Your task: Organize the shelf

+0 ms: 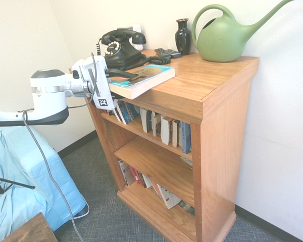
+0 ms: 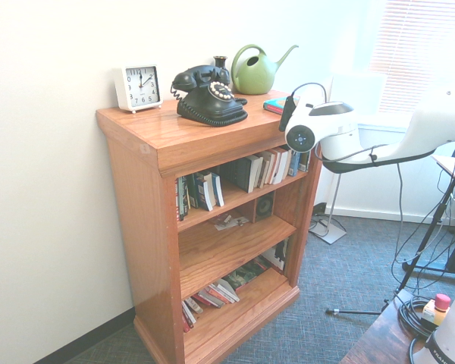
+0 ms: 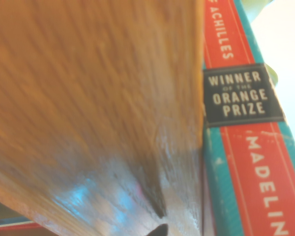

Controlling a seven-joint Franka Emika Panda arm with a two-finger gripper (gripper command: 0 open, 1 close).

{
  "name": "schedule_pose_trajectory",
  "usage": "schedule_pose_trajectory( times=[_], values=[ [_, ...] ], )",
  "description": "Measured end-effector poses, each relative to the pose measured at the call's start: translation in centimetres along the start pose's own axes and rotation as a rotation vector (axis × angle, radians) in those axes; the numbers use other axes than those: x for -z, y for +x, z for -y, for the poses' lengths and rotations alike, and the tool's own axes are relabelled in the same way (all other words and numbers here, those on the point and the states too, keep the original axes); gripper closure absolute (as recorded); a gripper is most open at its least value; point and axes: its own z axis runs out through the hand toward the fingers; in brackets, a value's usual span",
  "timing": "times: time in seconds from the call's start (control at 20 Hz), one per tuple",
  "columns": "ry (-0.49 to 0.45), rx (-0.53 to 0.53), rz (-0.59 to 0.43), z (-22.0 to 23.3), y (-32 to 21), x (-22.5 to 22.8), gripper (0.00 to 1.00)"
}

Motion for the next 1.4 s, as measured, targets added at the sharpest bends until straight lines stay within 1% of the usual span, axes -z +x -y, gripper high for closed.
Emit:
schedule_pose_trajectory(
  times=[0.5, 0.75, 0.95, 1.1, 1.4],
  values=[
    [-0.003, -0.021, -0.005, -0.3, -0.3, -0.1, 1.0],
    [0.008, -0.075, -0.007, -0.9, -0.8, 0.5, 1.0],
    [0.032, -0.161, 0.013, -2.6, -1.4, 1.9, 1.0],
    [0.064, -0.259, 0.048, -4.9, -1.7, 3.3, 1.0],
    [0.169, -0.457, 0.134, -11.7, -5.3, 6.7, 1.0]
  ],
)
